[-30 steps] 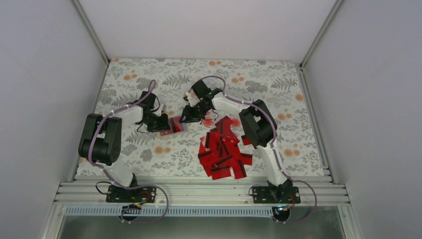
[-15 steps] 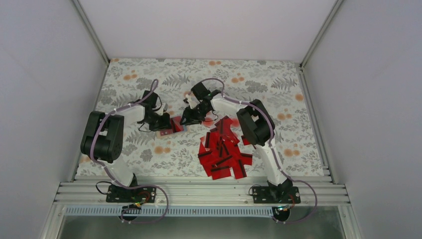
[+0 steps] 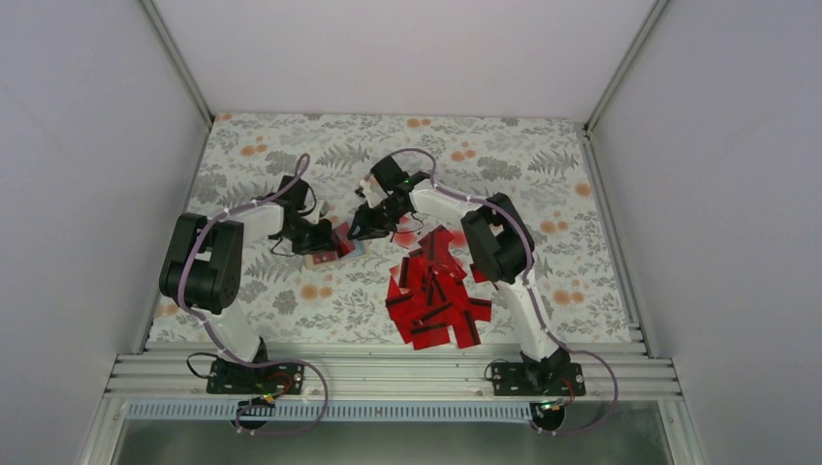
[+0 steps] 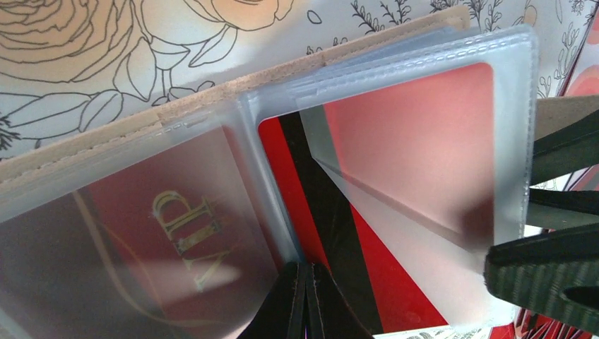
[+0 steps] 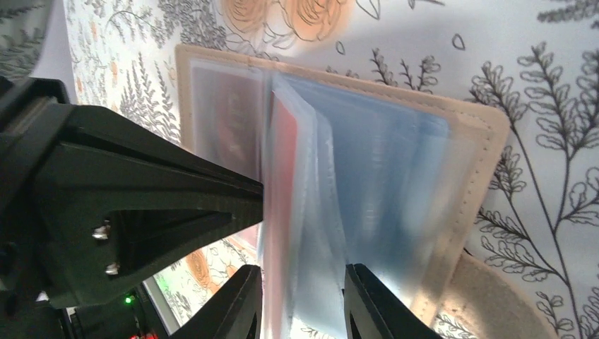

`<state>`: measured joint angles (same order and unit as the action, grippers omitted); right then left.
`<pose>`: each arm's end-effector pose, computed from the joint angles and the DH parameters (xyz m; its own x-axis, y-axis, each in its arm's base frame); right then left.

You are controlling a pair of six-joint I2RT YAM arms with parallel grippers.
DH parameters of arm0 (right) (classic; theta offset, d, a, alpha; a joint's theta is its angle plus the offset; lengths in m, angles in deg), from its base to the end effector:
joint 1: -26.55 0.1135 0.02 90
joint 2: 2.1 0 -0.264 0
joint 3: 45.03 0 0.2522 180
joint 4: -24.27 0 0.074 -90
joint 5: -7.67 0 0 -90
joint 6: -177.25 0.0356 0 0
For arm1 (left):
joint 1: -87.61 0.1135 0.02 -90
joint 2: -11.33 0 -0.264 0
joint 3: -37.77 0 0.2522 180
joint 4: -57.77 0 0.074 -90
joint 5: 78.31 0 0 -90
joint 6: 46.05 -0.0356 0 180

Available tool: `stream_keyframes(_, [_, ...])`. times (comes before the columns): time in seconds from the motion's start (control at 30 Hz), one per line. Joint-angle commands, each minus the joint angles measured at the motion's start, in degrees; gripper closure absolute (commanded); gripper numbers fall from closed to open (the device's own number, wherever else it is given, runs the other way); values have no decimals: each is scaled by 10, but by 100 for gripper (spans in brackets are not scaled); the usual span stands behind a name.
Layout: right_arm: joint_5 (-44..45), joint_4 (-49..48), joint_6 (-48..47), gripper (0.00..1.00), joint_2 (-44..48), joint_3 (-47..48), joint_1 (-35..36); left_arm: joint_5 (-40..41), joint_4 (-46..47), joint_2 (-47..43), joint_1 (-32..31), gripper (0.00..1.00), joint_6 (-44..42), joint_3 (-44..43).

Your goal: Put the credit cards into the card holder

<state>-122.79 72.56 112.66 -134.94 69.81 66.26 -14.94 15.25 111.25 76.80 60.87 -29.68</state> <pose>0.3545 0.3245 0.1366 -0.9309 -0.3488 -0.1083 -0.3182 0.6291 0.7092 0.2972 -0.0730 0.1359 -0.9897 -0.0759 -0.1218 -0.0066 0.8719 -0.4896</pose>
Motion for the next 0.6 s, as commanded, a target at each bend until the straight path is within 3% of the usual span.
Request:
stream_keyframes(0.0, [-3,9,-2,70,-5,28,2,0,11,13,-7,98,-10,-5])
stream_keyframes(0.57, [31,41,-4,72,12,37,14,4,16,13,-7,98,-8,-2])
